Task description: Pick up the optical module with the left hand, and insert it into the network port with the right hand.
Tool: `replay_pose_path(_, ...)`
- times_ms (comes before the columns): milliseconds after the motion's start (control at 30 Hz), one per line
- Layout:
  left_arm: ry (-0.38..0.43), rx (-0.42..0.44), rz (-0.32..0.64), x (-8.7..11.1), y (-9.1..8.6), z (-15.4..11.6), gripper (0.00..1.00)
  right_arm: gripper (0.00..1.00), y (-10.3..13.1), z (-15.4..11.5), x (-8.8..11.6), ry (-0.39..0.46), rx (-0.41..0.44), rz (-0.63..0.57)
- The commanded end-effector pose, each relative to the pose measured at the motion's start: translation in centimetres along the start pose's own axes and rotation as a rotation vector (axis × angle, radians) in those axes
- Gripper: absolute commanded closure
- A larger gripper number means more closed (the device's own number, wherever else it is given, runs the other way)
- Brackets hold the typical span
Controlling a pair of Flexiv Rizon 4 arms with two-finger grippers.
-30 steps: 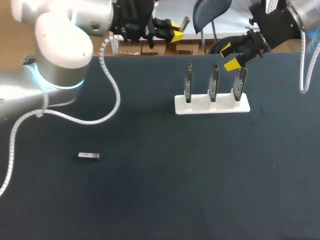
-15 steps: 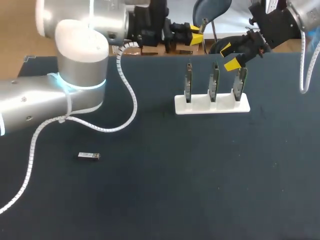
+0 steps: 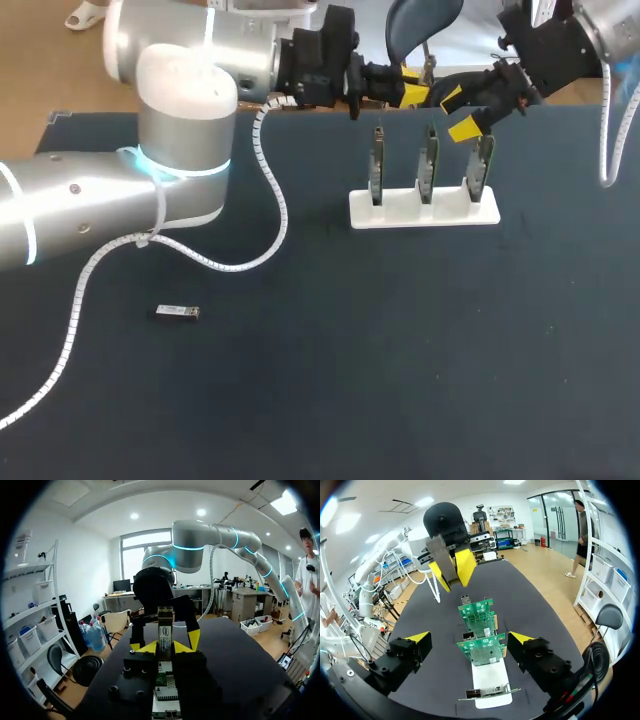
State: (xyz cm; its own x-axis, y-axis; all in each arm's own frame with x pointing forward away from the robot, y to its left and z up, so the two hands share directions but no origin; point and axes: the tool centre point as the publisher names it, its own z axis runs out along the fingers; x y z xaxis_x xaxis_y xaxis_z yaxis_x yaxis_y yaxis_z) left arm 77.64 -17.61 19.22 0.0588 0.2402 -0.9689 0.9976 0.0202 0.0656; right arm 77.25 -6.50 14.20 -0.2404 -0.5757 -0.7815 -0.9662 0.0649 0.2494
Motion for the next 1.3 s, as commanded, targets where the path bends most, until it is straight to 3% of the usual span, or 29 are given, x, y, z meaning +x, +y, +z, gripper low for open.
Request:
replay_pose_path(33,0.002,0.007,-0.006,0.7,0.7,1.0,1.00,0.00,0.2,0.0,0.0,0.000,0.005,-0.001)
replay_pose_path(700,-0.052,0.036,-0.050,1.3,0.4,2.6,1.00,0.00,0.2,0.0,0.0,0.000,0.005,-0.001)
replay_pose_path(1300,-0.093,0.007,-0.074,1.4,0.4,2.7,1.00,0.00,0.2,0.0,0.0,0.000,0.005,-0.001)
